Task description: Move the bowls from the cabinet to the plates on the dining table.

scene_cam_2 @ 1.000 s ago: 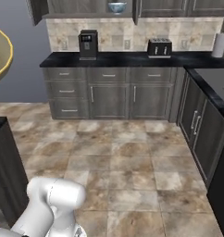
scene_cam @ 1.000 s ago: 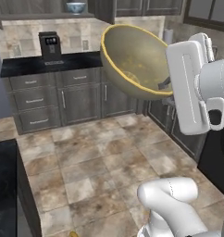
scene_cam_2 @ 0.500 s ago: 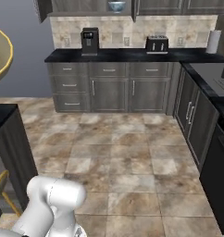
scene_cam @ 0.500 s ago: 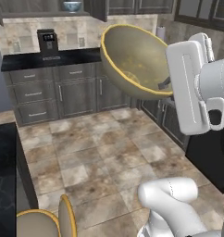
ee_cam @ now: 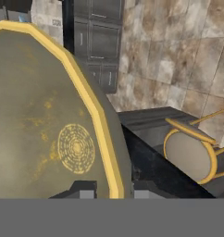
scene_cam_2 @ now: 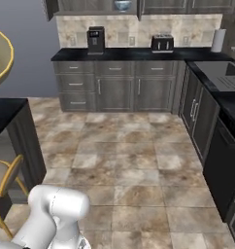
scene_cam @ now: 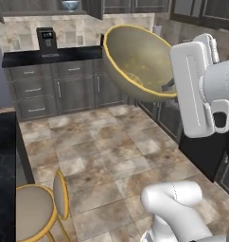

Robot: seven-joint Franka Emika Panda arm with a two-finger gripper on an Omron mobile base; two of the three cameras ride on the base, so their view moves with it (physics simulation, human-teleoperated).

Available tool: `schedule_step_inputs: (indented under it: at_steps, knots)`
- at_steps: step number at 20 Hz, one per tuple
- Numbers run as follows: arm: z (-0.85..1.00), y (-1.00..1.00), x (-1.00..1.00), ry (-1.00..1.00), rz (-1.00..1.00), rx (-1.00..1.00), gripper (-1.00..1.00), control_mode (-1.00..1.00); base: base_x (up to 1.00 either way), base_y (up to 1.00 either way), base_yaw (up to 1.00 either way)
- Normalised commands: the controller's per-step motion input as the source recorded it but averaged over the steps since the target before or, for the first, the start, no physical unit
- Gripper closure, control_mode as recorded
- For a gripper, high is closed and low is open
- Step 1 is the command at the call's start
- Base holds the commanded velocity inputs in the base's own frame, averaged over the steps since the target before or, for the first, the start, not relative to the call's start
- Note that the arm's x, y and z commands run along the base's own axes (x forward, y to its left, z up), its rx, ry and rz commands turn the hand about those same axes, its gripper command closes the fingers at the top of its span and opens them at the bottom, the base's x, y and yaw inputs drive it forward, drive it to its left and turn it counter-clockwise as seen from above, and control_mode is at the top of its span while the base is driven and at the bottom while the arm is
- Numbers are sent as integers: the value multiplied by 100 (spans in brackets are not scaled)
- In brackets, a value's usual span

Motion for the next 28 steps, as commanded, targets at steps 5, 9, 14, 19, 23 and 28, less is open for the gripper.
schedule_step_inputs:
  at_steps: [5, 9, 14, 19, 23, 28]
  knots:
    - [0, 0, 0, 0, 0, 0, 100, 100, -56, -39, 0]
    - [0, 0, 0, 0, 0, 0, 100, 100, -51, -46, 0]
    - [0, 0, 0, 0, 0, 0, 100, 100, -45, -37, 4]
    - [0, 0, 0, 0, 0, 0, 100, 100, -21, -17, 19]
    - [0, 0, 0, 0, 0, 0, 100, 100, -10, -5, 24]
    - [0, 0, 0, 0, 0, 0, 100, 100, -5, -1, 25]
